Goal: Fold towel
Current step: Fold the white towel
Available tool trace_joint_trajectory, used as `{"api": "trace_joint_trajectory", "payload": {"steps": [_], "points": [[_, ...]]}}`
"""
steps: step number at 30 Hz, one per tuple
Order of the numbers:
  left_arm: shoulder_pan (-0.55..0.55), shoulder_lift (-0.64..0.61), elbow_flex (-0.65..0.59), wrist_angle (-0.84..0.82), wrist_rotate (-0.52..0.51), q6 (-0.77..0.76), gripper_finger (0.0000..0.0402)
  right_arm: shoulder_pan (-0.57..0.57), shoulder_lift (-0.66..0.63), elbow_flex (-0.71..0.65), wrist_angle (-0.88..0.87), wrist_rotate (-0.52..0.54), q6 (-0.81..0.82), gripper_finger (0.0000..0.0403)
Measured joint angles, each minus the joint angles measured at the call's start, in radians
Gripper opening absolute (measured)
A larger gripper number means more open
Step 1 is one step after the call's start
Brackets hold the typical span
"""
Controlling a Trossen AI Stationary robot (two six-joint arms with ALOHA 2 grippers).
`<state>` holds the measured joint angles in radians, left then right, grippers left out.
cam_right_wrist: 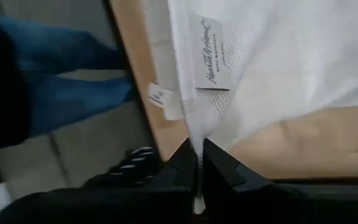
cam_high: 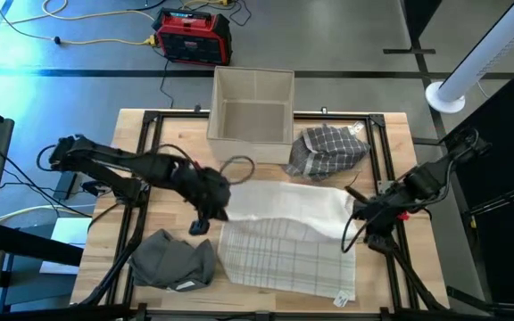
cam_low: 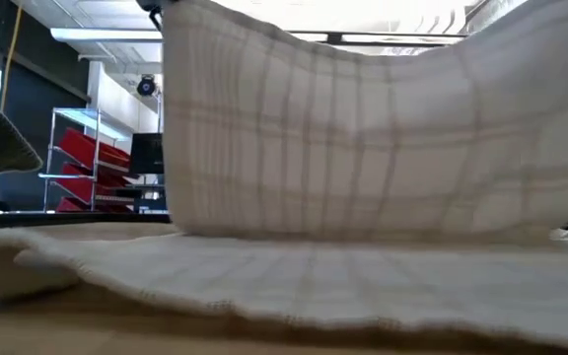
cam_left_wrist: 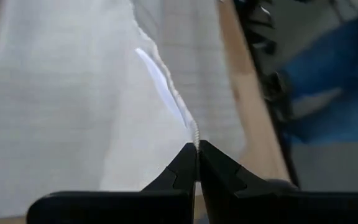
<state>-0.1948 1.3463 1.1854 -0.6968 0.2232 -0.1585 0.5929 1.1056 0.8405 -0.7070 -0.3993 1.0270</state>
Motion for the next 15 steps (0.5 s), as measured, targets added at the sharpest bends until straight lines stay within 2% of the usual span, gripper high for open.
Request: {"api": "trace_joint_trajectory", "payload": {"steps": [4, 8, 13, 15], "points": [[-0.028, 0.059, 0.000, -0.001, 0.024, 0.004, 0.0002, 0.034, 0.044, -0.074, 0.166, -0.079, 0.046, 0.0000], [-0.038, 0.128, -0.002, 0.000, 0.043, 0.010, 0.0002, 0.070, 0.107, -0.107, 0.272, -0.100, 0.051, 0.0000], [-0.051, 0.202, -0.034, 0.025, 0.257, 0.009, 0.0002, 0.096, 0.207, -0.111, 0.306, -0.121, 0.029, 0.0000], [-0.066, 0.222, -0.042, 0.029, 0.273, 0.006, 0.0002, 0.106, 0.247, -0.112, 0.319, -0.130, 0.021, 0.0000]]}}
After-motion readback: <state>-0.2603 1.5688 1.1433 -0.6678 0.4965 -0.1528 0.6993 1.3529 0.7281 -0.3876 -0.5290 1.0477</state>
